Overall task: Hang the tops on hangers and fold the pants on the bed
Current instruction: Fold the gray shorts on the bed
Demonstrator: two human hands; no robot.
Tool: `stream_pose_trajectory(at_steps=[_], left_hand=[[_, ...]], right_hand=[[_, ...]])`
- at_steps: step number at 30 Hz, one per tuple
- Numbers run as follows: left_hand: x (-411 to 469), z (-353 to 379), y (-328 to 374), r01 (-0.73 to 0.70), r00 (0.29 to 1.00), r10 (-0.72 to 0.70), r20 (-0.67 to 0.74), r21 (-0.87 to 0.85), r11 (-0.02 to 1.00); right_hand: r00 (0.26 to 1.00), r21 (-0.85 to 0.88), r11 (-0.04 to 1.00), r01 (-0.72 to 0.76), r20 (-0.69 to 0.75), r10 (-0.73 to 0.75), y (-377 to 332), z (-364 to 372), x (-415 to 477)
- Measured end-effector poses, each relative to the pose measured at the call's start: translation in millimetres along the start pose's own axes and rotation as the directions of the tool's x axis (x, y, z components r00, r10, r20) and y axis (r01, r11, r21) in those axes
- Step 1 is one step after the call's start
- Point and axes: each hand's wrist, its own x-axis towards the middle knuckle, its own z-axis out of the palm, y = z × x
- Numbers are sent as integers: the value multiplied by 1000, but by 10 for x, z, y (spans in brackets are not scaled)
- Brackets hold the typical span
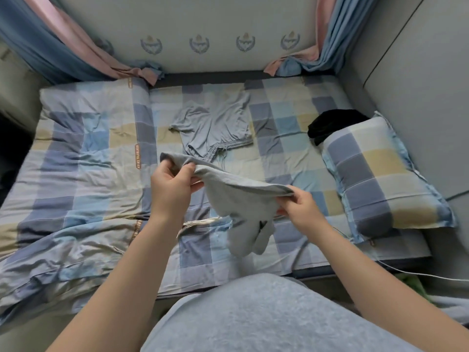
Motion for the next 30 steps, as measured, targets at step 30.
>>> stream_pose_trajectory(at_steps=[30], left_hand=[[-232, 793, 558, -271, 859, 243, 452, -2, 963]], right_hand=[[973, -209, 978, 11, 227, 38, 44, 91, -42]])
